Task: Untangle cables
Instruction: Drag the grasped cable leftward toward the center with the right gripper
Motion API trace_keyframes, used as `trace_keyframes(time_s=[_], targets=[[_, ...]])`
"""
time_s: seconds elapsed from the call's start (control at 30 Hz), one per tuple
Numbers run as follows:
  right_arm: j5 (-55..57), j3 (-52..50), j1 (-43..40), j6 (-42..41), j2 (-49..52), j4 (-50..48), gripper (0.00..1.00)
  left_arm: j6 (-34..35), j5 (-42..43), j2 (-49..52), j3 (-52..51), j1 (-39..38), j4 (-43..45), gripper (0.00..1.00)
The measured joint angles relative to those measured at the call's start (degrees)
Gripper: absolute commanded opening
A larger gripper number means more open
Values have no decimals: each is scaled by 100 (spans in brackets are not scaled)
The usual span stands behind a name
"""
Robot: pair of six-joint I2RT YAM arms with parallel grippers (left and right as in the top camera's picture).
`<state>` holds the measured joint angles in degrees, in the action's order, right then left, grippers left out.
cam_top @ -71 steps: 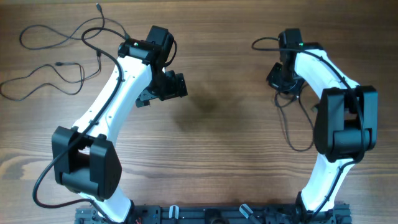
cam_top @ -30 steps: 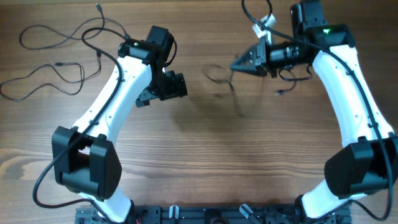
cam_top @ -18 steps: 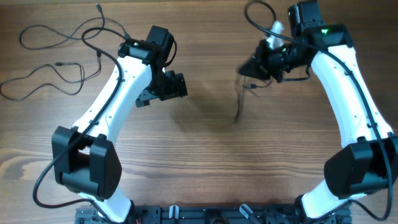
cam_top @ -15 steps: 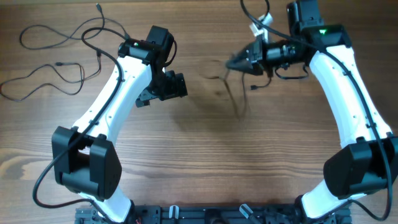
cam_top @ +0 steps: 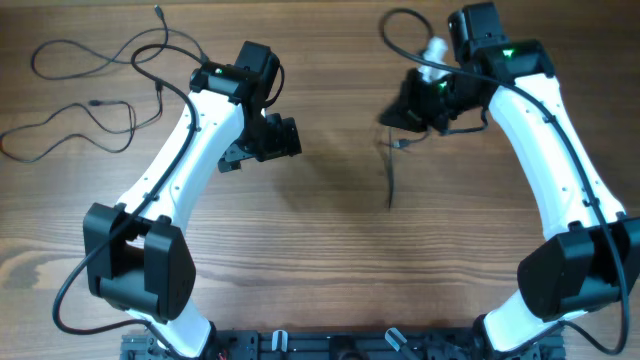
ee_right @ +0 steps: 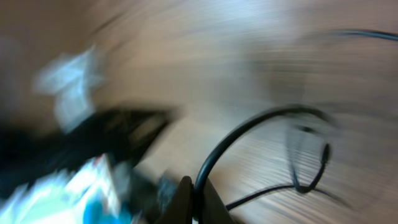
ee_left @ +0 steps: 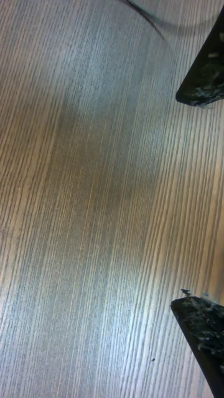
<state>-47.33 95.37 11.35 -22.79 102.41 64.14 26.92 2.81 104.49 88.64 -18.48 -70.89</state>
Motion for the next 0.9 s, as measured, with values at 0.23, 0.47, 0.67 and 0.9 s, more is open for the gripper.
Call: trace_keyframes(time_s=[0.23,0.47,0.67,0.9], targets=[[2376,26,114,-1847,0,970,4,0,2,0,0,0,-2,100],[2026,22,55,-1694,0,214,14,0,2,0,0,0,-2,100],[275,22,111,-535,0,-289,48,0,2,0,0,0,-2,100],[1259,22,223,-577,0,42,99,0,2,0,0,0,-2,100]])
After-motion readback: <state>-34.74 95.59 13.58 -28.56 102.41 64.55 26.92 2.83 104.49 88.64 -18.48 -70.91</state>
